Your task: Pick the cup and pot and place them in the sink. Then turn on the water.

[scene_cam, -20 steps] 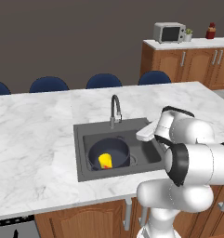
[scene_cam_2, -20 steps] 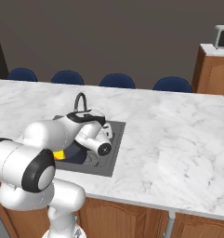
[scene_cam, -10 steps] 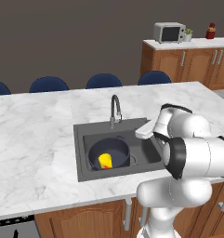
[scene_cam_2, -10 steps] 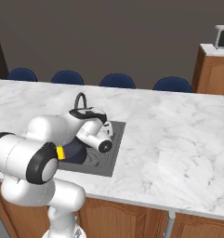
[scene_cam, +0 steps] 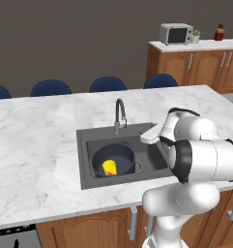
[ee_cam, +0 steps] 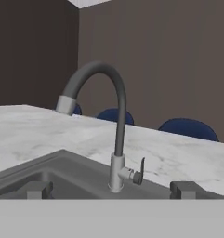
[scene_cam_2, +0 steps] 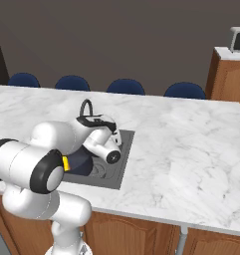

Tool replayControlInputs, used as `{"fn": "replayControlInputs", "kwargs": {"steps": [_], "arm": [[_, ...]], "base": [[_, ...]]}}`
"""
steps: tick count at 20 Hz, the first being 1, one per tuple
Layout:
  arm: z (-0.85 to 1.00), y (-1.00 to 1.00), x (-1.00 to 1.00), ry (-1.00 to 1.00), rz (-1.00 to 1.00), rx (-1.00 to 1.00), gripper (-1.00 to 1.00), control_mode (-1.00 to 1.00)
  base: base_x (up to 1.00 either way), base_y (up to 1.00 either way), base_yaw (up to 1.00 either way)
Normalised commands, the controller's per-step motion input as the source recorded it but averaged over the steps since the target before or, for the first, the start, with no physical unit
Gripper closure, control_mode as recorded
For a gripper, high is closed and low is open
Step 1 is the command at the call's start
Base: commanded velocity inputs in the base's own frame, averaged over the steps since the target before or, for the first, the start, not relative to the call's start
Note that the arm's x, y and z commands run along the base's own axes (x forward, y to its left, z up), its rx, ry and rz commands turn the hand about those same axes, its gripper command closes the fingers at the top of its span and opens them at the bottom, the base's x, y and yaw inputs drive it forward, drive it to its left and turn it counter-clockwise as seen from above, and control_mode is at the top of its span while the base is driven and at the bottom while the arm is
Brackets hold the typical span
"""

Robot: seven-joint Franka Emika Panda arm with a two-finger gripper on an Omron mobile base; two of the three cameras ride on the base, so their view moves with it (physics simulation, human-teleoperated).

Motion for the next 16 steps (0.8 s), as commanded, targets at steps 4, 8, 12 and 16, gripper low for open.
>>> {"fn": "replayControlInputs", "kwargs": {"steps": [4, 8, 12, 16], "arm": [[-0.01, 0.0, 0.02, -0.02, 0.0, 0.02, -1.0, -1.0], [-0.08, -0.01, 0.0, -0.02, 0.0, 0.03, -1.0, -1.0], [-0.18, -0.06, 0.0, -0.02, 0.0, 0.05, -1.0, -1.0], [-0.18, -0.02, 0.0, 0.0, 0.0, 0.04, -1.0, -1.0]], "base": [[0.0, 0.0, 0.0], [0.0, 0.0, 0.0], [0.0, 0.0, 0.0], [0.0, 0.0, 0.0]]}}
